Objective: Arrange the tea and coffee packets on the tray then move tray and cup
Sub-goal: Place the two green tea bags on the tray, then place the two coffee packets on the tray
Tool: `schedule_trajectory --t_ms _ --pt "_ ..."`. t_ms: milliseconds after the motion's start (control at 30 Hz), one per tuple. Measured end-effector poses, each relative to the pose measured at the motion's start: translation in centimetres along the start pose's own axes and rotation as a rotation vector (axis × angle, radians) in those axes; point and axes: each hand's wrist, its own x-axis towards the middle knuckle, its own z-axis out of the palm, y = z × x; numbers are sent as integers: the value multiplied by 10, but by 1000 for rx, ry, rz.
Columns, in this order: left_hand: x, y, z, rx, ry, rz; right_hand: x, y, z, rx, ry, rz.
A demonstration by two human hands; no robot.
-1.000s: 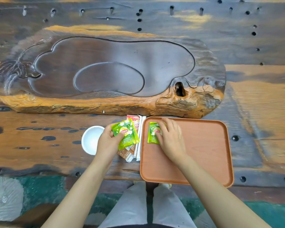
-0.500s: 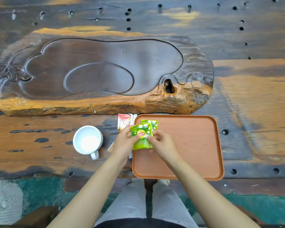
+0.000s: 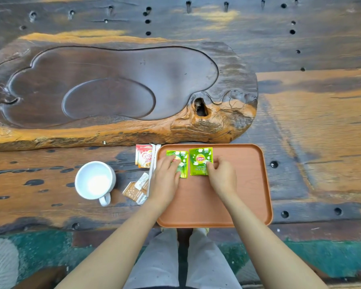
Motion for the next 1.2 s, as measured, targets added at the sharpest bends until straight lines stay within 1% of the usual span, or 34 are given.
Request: schedule_trajectory --t_ms 67,133,200,267,333,467,567,633,700,733,767,833,933,1000,1100,1200 --pt "0 2 2 10 16 -4 -3 3 2 -97 72 -66" --pt "0 4 3 11 21 -9 -8 7 5 -169 111 -179" --pt "-1 5 4 11 23 -12 -12 12 8 -274 48 -332" --pt "-1 6 4 13 29 -15 -14 17 13 -391 -14 -420" --pt "-1 6 5 17 35 -15 -14 19 16 -441 -13 -426" --pt "-1 7 4 11 37 1 -12 16 16 -439 -11 -413" --pt "-3 7 -5 -55 120 2 -14 14 14 -405 3 -436" --pt "-6 0 -16 -133 237 -66 -16 7 15 -372 17 -479" --pt "-7 -15 -30 -191 338 -224 -18 -6 19 -360 8 -552" --pt "-4 -24 -36 -195 352 -313 -18 -14 23 -364 -4 -599" --pt "-1 -33 -42 -179 335 -391 -19 -24 29 -375 -21 -649" --pt "10 -46 -49 -148 246 -499 -19 -45 41 -423 -72 -747" --pt "26 -48 -53 -262 175 -568 -19 -67 63 -551 -146 -879" --pt "35 -47 -55 -380 153 -632 -19 -73 74 -628 -178 -905" --pt "41 -47 -59 -503 92 -731 -21 -76 82 -650 -166 -894" --pt "41 -49 -66 -459 71 -696 -25 -75 82 -627 -157 -904"
